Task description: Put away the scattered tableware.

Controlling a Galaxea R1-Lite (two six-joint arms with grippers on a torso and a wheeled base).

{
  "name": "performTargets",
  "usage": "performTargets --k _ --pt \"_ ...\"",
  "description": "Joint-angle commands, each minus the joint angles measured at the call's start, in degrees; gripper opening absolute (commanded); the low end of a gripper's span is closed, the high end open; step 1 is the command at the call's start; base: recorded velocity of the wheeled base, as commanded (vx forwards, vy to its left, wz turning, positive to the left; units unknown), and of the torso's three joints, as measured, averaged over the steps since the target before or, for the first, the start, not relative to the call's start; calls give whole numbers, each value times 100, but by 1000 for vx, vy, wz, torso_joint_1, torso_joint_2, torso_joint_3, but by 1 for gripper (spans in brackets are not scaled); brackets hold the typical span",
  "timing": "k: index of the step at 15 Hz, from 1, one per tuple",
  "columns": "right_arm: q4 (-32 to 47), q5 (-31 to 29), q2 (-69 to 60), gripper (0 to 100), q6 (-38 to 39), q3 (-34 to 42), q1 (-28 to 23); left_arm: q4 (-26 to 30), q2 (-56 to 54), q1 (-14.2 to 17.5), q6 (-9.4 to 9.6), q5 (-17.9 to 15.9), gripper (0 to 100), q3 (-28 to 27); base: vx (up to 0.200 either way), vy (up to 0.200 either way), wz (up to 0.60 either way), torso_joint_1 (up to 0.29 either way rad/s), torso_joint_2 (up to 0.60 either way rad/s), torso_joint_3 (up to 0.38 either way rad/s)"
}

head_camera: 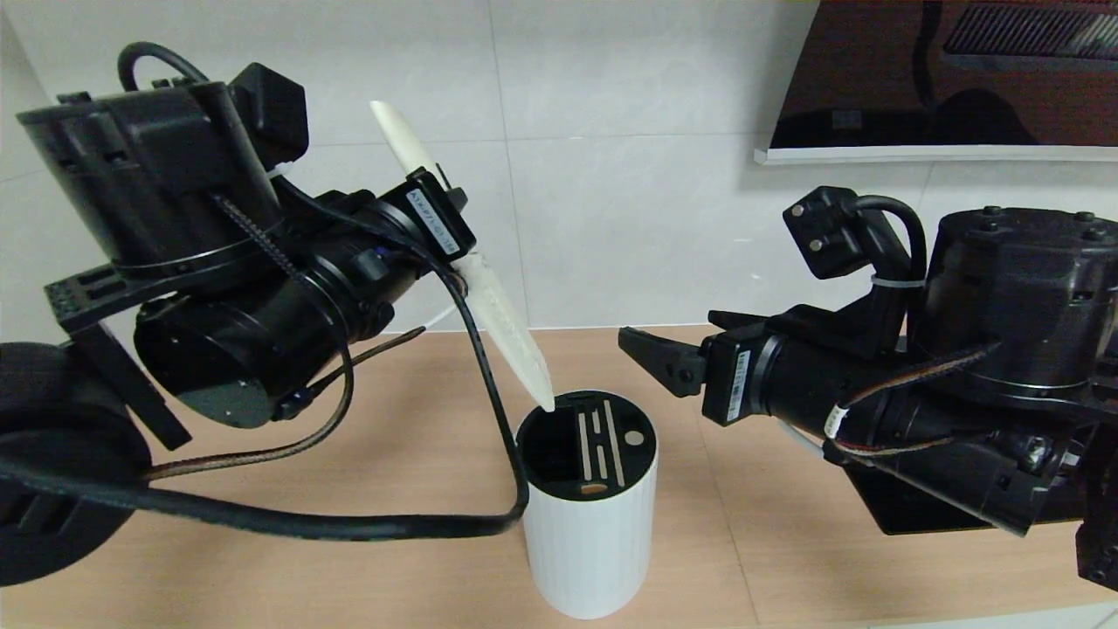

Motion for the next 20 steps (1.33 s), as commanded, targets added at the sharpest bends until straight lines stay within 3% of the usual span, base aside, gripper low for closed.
performTargets --k 1,3,4,5,6,7,8,9,13,17,20 --pt "-3 1 13 100 -1 -2 -5 -236 159 -135 224 141 0 83 0 0 0 0 0 0" --pt "-3 1 57 100 -1 -11 -102 -464 212 -249 514 299 0 223 0 0 0 0 0 0" --pt "-3 1 57 100 -1 -11 -120 -746 309 -381 874 554 0 373 0 0 0 0 0 0" --pt "-3 1 57 100 -1 -11 -120 -842 344 -434 962 642 0 399 0 0 0 0 0 0" --pt "-3 -8 57 100 -1 -11 -128 -1264 520 -627 1182 1046 0 443 0 0 0 0 0 0" --pt "6 -8 57 100 -1 -11 -128 -1545 660 -759 1278 1310 0 434 0 0 0 0 0 0" --pt "6 -8 57 100 -1 -11 -128 -1669 722 -812 1331 1407 0 434 0 0 0 0 0 0" --pt "6 -8 57 100 -1 -11 -128 -2029 862 -1005 1516 1565 0 478 0 0 0 0 0 0" --pt "6 -8 57 100 -10 -2 -128 -2205 898 -1155 1762 1723 0 733 0 0 0 0 0 0" --pt "-3 -16 83 100 -10 -2 -128 -2196 950 -1269 1770 2075 0 742 0 0 0 0 0 0" --pt "6 -16 83 100 -10 7 -128 -2205 1082 -1304 1762 2119 0 742 0 0 0 0 0 0"
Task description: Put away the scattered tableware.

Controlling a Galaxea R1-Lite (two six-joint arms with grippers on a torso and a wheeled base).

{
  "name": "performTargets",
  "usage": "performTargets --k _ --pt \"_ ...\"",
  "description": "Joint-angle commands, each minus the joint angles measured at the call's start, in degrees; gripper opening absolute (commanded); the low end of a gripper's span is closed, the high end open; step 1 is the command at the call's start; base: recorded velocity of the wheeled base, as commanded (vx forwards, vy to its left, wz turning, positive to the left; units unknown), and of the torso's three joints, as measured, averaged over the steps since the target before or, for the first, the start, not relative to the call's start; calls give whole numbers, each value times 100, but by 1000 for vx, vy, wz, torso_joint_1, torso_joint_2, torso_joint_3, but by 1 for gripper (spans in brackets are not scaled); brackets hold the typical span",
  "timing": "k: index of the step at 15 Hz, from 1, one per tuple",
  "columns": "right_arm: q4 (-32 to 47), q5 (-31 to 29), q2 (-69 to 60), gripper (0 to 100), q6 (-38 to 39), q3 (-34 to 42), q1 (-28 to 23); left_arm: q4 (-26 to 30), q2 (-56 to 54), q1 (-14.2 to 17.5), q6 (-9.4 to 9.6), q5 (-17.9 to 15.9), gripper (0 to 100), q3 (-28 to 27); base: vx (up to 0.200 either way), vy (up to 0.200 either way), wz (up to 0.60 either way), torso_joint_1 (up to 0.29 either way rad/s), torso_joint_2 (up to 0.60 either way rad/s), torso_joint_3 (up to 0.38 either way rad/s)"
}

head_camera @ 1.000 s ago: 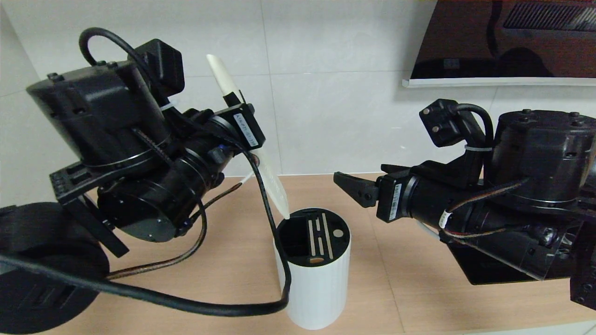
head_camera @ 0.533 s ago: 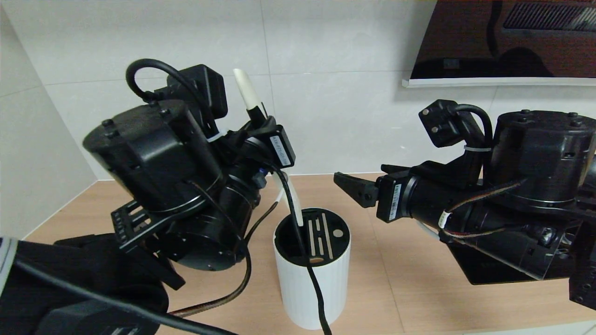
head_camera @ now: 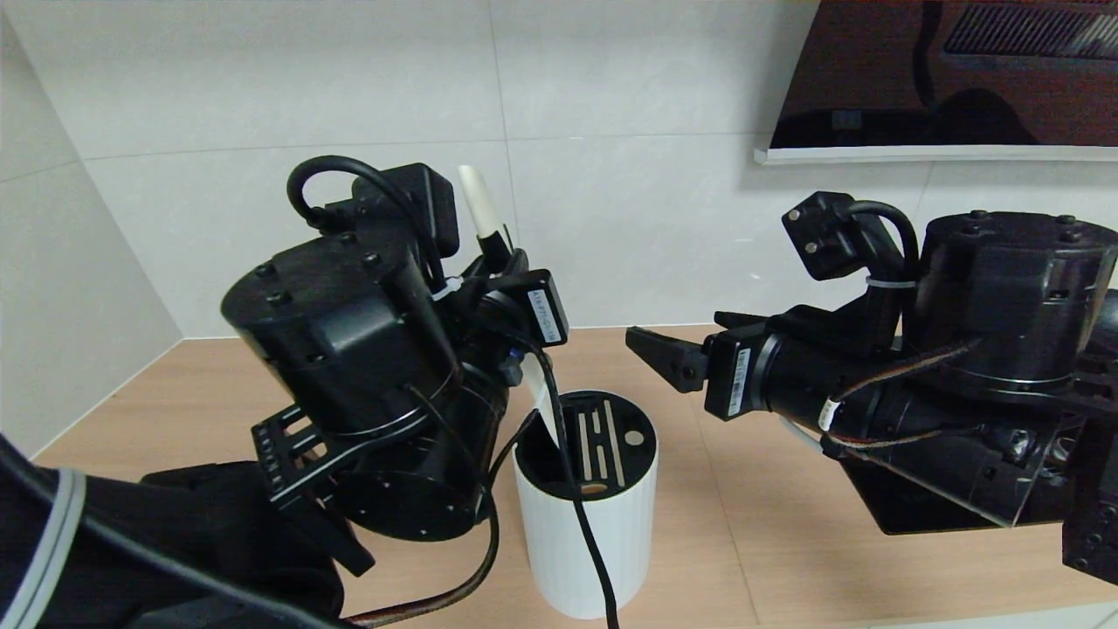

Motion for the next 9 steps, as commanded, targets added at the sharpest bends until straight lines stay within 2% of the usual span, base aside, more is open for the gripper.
performTargets --k 1,4,9 --pt "-7 -2 13 100 -1 2 2 -4 114 -11 -8 14 0 7 0 0 0 0 0 0" --pt "-7 -2 13 100 -1 2 2 -13 281 -19 -26 31 0 33 0 0 0 0 0 0" --pt "-7 -2 13 100 -1 2 2 -180 518 -54 -44 269 0 200 0 0 0 0 0 0"
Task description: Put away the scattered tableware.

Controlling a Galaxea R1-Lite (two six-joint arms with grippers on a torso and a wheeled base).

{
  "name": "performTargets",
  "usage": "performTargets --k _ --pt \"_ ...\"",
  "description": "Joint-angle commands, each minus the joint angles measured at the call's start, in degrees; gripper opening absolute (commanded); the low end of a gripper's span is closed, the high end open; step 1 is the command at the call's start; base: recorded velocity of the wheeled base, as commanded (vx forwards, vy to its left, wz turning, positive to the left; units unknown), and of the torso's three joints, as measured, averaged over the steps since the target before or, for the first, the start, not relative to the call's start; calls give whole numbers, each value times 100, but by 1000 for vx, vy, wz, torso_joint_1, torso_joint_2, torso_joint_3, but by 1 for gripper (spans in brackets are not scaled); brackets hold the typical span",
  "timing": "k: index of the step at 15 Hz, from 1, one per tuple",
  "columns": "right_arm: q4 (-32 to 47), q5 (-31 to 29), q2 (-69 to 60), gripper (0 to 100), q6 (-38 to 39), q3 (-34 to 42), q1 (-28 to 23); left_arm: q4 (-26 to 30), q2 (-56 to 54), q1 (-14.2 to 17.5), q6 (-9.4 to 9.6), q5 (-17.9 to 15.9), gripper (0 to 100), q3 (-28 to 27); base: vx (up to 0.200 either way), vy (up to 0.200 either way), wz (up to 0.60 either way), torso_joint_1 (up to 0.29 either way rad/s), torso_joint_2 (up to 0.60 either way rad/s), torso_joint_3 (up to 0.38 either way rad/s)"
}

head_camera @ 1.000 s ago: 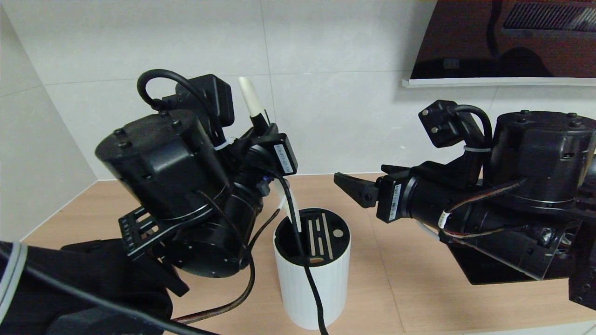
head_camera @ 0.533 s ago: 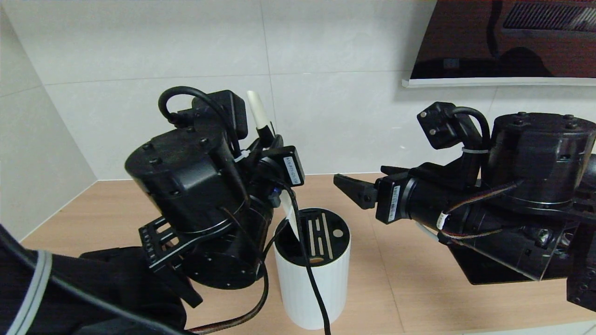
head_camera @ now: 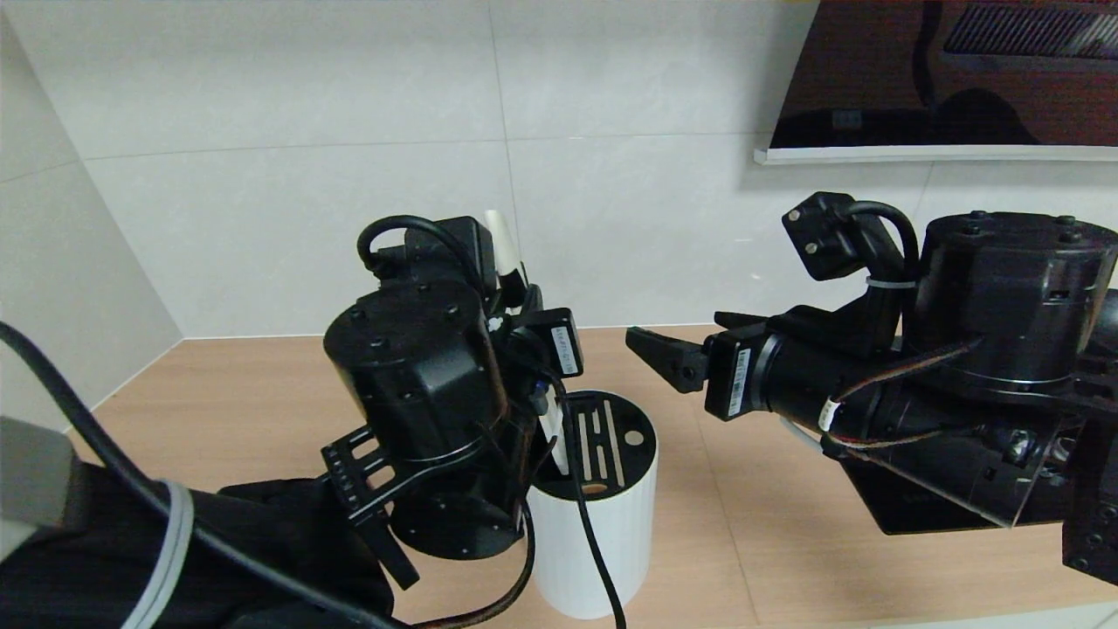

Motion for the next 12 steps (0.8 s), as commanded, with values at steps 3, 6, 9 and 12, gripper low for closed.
performTargets --k 3,6,9,12 --pt "-6 1 11 100 -1 7 4 -110 183 -2 12 -15 0 129 0 0 0 0 0 0" --pt "-6 1 11 100 -1 -2 4 -295 403 -46 3 -24 0 112 0 0 0 0 0 0" --pt "-6 1 20 100 -1 -2 4 -400 561 -72 -6 -15 0 147 0 0 0 0 0 0" --pt "-6 1 20 100 -1 7 4 -426 631 -99 -15 -24 0 226 0 0 0 0 0 0"
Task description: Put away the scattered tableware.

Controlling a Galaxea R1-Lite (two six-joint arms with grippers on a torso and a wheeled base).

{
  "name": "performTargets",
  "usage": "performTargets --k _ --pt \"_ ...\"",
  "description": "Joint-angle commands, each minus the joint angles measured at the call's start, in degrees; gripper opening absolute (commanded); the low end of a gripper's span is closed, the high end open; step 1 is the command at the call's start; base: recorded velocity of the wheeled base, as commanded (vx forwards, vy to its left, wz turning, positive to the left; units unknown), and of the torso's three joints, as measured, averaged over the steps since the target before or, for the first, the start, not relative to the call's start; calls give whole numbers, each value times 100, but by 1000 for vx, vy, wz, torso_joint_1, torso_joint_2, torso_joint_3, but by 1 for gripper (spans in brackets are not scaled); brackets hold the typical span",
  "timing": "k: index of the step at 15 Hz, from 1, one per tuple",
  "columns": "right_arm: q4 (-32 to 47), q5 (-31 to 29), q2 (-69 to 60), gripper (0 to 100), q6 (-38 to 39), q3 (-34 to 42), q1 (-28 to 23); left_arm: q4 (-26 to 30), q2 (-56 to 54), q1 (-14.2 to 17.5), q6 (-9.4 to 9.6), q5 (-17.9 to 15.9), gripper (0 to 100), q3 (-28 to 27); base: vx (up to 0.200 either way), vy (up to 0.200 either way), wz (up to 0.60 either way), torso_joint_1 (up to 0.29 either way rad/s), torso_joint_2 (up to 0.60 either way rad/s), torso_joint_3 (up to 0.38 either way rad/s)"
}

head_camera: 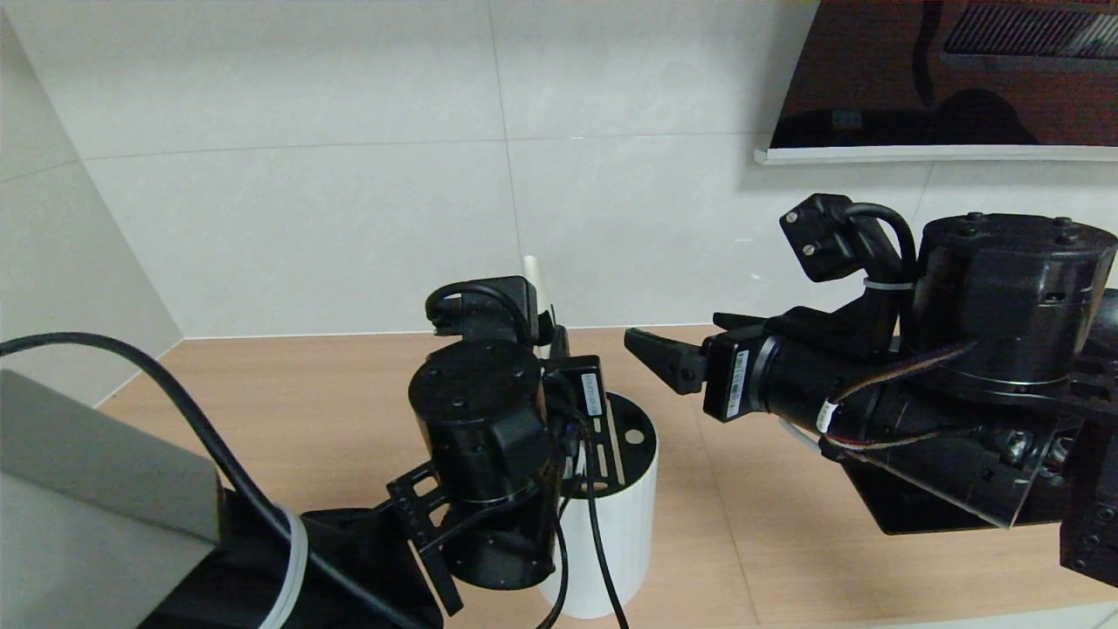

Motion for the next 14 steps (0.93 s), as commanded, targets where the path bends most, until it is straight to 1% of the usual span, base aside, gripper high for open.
performTargets --k 1,5,8,14 --pt "-6 -2 9 100 -1 0 1 -22 97 -6 -4 7 0 30 0 0 0 0 0 0" --pt "-6 -2 9 100 -1 0 1 -22 194 -85 -65 7 0 109 0 0 0 0 0 0" --pt "3 -2 18 100 -1 0 1 -22 282 -85 -118 7 0 144 0 0 0 0 0 0" --pt "3 -2 18 100 -1 0 1 -92 510 -147 -127 -55 0 364 0 0 0 0 0 0"
